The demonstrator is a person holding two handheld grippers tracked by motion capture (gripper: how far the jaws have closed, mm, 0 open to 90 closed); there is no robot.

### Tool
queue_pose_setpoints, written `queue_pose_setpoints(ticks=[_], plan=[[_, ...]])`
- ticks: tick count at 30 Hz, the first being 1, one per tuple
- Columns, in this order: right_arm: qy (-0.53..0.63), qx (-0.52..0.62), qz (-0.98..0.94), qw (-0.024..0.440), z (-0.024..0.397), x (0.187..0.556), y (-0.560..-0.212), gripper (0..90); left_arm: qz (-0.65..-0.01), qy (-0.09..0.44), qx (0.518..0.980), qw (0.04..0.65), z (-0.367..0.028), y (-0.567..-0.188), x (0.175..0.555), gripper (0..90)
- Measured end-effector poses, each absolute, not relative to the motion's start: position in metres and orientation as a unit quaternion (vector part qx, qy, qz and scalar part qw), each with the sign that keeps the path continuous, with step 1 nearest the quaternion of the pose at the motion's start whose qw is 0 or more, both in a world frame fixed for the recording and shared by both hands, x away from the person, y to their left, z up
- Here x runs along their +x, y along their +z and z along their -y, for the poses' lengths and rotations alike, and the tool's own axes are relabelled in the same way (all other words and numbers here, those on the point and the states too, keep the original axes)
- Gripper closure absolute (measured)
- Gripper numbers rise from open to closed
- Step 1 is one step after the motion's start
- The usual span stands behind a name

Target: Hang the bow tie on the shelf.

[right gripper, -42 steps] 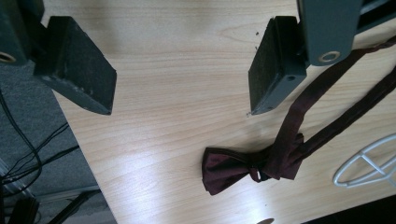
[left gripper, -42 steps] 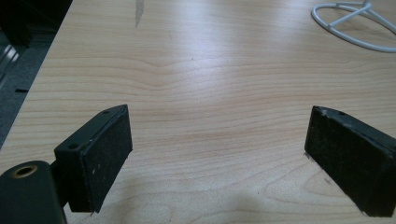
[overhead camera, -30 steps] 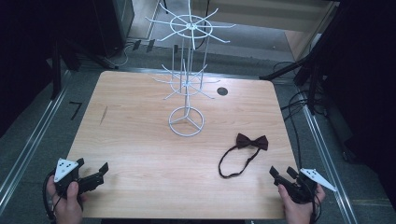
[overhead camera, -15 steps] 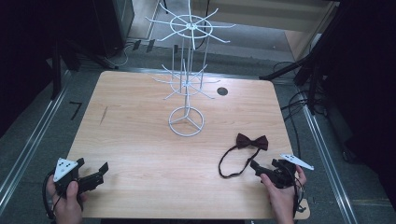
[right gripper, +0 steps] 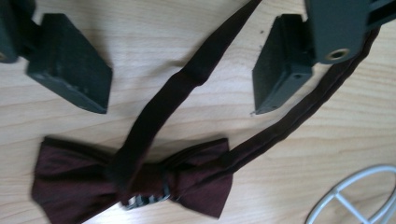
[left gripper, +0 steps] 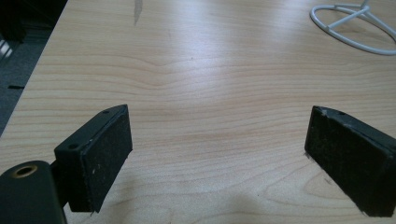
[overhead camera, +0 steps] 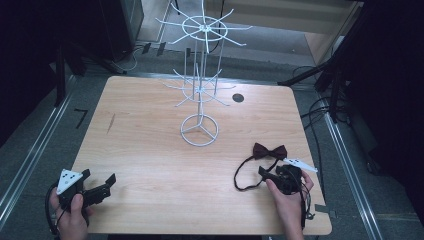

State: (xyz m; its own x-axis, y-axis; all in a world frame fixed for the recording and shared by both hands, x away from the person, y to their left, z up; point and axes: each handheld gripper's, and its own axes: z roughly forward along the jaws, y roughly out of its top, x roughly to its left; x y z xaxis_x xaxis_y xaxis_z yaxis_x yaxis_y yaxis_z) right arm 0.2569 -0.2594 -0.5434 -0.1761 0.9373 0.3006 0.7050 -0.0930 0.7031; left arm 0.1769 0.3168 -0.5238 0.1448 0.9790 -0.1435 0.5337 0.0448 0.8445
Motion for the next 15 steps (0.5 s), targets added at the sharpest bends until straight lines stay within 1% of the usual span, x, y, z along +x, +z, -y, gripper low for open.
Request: queue_pose_setpoints(ticks=[1, 2, 3, 4, 5, 6, 8, 9, 10, 11, 12, 15], plan=[[0.395, 0.625, -0.657, 0.147, 0.259, 0.257, -0.543, 30.2, -0.595, 0.271, 0.636, 0.41, -0.317, -0.524, 0.177, 8.1], [0.399, 0.614, -0.666, 0.145, 0.256, 0.255, -0.543, 39.9, -0.595, 0.271, 0.636, 0.41, -0.317, -0.524, 0.177, 8.0], [0.399, 0.614, -0.666, 0.145, 0.256, 0.255, -0.543, 39.9, -0.595, 0.271, 0.636, 0.411, -0.317, -0.524, 0.177, 8.1], [0.402, 0.605, -0.672, 0.142, 0.253, 0.254, -0.544, 48.5, -0.595, 0.271, 0.636, 0.41, -0.317, -0.524, 0.177, 8.1], [0.402, 0.605, -0.672, 0.142, 0.253, 0.254, -0.544, 48.5, -0.595, 0.27, 0.636, 0.41, -0.317, -0.524, 0.177, 8.1], [0.402, 0.601, -0.676, 0.145, 0.252, 0.254, -0.544, 54.8, -0.595, 0.27, 0.636, 0.411, -0.317, -0.524, 0.177, 8.1], [0.418, 0.581, -0.685, 0.137, 0.249, 0.253, -0.542, 72.6, -0.595, 0.27, 0.636, 0.411, -0.317, -0.524, 0.177, 8.1], [0.418, 0.581, -0.685, 0.137, 0.249, 0.253, -0.542, 72.6, -0.595, 0.27, 0.636, 0.411, -0.317, -0.524, 0.177, 8.1], [0.425, 0.572, -0.688, 0.14, 0.247, 0.253, -0.539, 79.1, -0.595, 0.27, 0.636, 0.411, -0.317, -0.524, 0.177, 8.1], [0.43, 0.567, -0.688, 0.142, 0.247, 0.252, -0.536, 81.7, -0.595, 0.27, 0.636, 0.411, -0.317, -0.524, 0.177, 8.1], [0.43, 0.567, -0.688, 0.142, 0.247, 0.252, -0.536, 81.7, -0.595, 0.27, 0.636, 0.411, -0.317, -0.524, 0.177, 8.1], [0.445, 0.556, -0.687, 0.147, 0.246, 0.251, -0.529, 86.4, -0.595, 0.27, 0.635, 0.412, -0.317, -0.524, 0.177, 8.1]])
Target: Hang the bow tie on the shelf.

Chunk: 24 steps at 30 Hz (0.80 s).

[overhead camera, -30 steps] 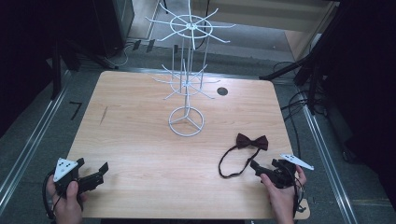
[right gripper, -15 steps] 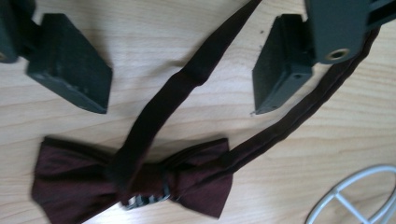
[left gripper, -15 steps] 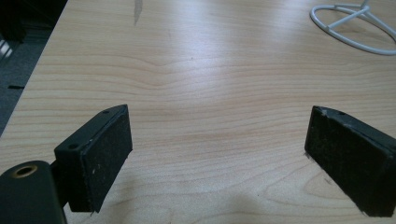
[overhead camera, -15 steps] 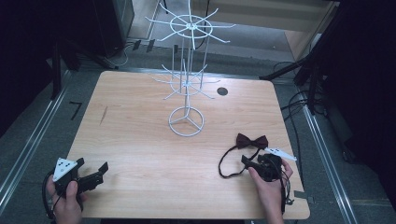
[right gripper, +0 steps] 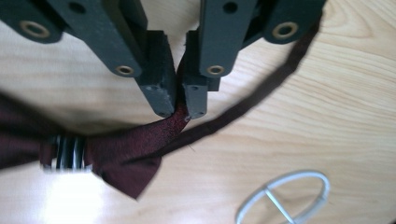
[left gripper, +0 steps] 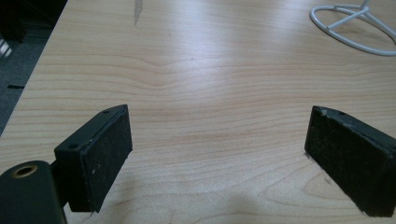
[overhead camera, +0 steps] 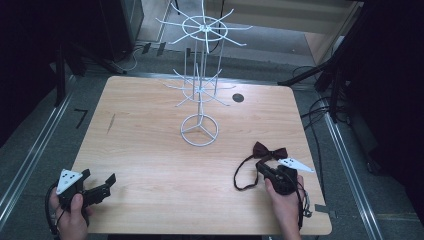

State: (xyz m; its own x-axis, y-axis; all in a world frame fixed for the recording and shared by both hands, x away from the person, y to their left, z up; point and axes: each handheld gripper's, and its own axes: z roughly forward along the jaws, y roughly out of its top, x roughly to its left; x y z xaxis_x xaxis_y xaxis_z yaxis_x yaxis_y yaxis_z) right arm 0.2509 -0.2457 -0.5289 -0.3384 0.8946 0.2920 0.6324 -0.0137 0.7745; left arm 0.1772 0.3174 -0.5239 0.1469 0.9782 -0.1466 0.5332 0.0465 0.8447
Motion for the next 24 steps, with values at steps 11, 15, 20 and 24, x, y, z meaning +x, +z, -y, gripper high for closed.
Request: queue_pose_setpoints(ticks=[11, 15, 20, 24], plan=[[0.486, 0.523, -0.674, 0.188, 0.239, 0.253, -0.486, 90.0, -0.595, 0.27, 0.636, 0.411, -0.318, -0.524, 0.177, 8.1], [0.495, 0.511, -0.675, 0.197, 0.234, 0.254, -0.477, 90.0, -0.595, 0.269, 0.636, 0.411, -0.318, -0.524, 0.177, 8.1], [0.513, 0.497, -0.67, 0.201, 0.226, 0.254, -0.467, 90.0, -0.595, 0.27, 0.635, 0.412, -0.318, -0.524, 0.177, 8.1], [0.519, 0.493, -0.668, 0.203, 0.221, 0.257, -0.459, 90.0, -0.596, 0.27, 0.633, 0.414, -0.318, -0.524, 0.177, 8.1]])
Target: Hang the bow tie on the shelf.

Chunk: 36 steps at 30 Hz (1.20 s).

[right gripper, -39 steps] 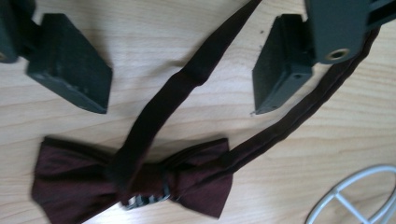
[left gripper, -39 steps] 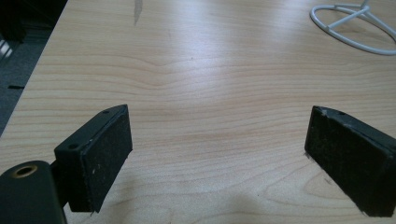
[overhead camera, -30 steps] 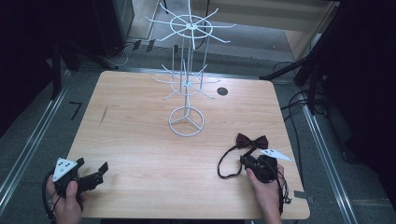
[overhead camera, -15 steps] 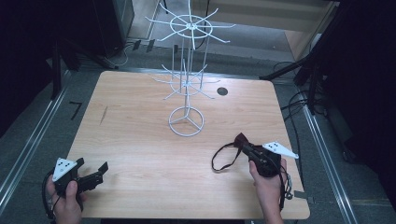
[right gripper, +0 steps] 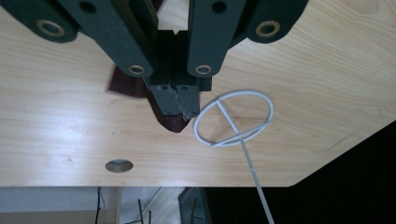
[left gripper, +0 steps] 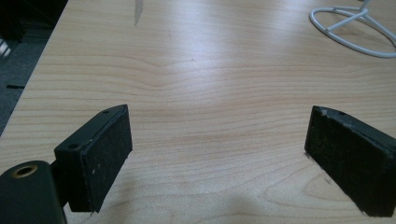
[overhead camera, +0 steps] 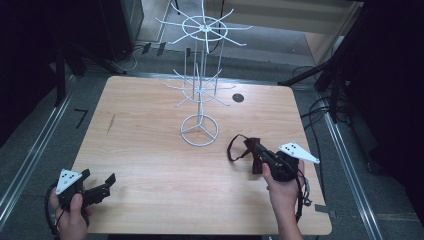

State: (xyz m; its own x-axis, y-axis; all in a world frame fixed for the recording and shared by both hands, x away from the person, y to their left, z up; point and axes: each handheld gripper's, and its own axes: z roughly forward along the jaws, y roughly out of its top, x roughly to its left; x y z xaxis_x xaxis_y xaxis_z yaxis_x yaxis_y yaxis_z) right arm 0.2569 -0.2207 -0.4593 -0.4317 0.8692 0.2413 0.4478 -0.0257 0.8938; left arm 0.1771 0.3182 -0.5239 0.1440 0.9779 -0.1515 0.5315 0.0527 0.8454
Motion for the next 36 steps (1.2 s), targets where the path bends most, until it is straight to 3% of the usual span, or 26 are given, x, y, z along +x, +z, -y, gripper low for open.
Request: queue_pose_setpoints(ticks=[36], plan=[[0.555, 0.452, -0.664, 0.216, 0.164, 0.303, -0.395, 90.0, -0.595, 0.268, 0.633, 0.417, -0.319, -0.524, 0.177, 8.0]])
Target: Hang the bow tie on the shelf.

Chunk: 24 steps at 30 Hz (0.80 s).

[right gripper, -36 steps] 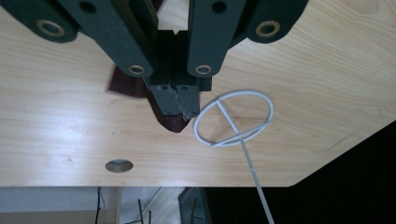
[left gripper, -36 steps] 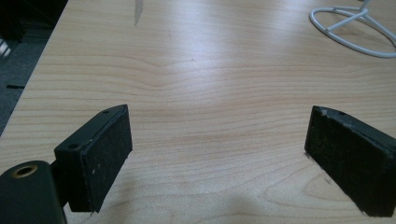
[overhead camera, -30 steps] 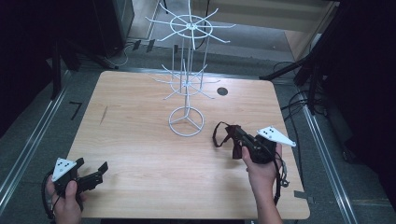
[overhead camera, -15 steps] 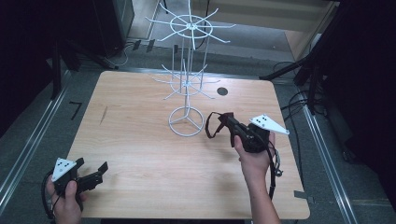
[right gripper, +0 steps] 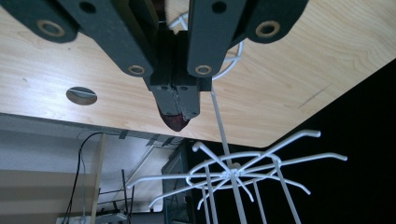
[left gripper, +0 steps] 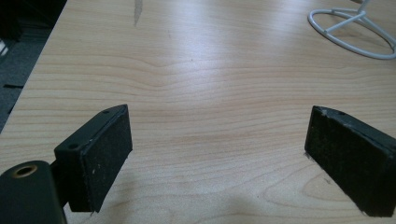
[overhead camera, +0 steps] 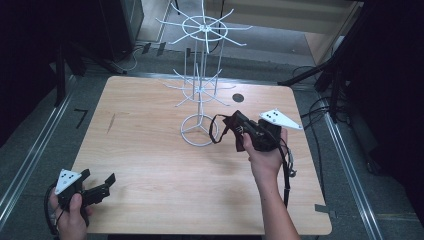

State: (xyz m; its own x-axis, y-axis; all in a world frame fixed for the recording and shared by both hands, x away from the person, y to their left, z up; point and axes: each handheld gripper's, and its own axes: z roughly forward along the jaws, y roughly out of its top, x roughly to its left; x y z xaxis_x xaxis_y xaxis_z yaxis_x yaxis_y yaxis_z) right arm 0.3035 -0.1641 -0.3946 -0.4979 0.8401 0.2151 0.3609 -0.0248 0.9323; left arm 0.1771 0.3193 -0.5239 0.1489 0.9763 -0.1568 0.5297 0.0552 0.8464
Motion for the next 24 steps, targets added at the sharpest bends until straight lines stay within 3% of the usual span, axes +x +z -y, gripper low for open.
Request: queue_pose_setpoints(ticks=[24], plan=[[0.537, 0.452, -0.68, 0.213, 0.138, 0.331, -0.387, 90.0, -0.597, 0.267, 0.63, 0.42, -0.32, -0.524, 0.177, 8.1]])
